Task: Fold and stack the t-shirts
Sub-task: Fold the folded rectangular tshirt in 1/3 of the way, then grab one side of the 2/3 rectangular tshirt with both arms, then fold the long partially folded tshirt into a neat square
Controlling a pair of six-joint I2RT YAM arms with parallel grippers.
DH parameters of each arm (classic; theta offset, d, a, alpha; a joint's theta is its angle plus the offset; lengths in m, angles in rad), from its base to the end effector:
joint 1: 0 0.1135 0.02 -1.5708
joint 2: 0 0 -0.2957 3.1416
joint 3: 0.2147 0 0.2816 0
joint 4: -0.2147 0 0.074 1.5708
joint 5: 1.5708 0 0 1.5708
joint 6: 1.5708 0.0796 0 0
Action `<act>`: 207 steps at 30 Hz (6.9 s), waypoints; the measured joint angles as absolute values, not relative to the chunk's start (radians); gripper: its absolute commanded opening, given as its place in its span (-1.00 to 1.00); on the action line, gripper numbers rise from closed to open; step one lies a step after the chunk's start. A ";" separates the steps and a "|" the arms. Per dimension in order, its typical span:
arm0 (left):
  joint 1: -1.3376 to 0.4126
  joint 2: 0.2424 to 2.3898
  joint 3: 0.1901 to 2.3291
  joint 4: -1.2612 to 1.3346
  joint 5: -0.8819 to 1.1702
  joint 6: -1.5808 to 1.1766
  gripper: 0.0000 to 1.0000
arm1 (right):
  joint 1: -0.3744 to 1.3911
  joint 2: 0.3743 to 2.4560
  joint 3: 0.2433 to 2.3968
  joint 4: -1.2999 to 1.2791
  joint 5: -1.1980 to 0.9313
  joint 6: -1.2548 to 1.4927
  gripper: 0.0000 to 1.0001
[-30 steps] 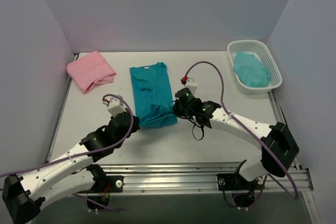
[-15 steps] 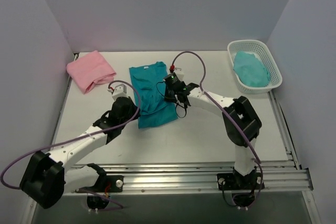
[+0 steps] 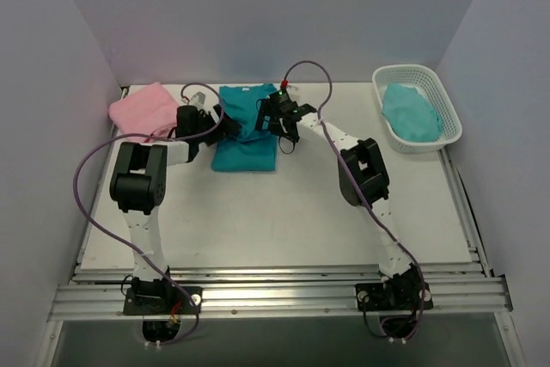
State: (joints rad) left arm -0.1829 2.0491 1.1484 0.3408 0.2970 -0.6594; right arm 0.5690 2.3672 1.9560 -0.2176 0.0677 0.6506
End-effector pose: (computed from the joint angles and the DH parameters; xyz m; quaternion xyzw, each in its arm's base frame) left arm 0.4886 -0.1141 0.1179 -0.1346 0.8578 -0.3139 0.3841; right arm 0.5350 0.3358 0.1751 0.0517 0.8892 0.2350 0.3891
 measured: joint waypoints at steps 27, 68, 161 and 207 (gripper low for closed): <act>-0.075 2.068 1.808 -0.028 0.534 -0.616 0.88 | 0.633 2.142 1.900 -0.201 0.027 0.638 0.91; -0.072 2.395 1.853 -0.142 0.487 -0.587 0.88 | 0.628 2.671 2.259 0.139 -0.208 0.741 -1.00; -0.189 1.846 0.789 0.603 0.033 -0.923 0.88 | 0.590 1.951 1.150 0.424 0.046 0.743 0.74; -0.230 1.449 0.928 0.422 0.084 -0.738 -0.95 | 0.573 1.780 1.271 0.360 -0.005 0.729 -1.00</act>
State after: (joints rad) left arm -0.2302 1.4494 0.9276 0.4217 0.0841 -0.7376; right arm 0.5732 1.7802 1.2713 0.3599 -0.0051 0.7288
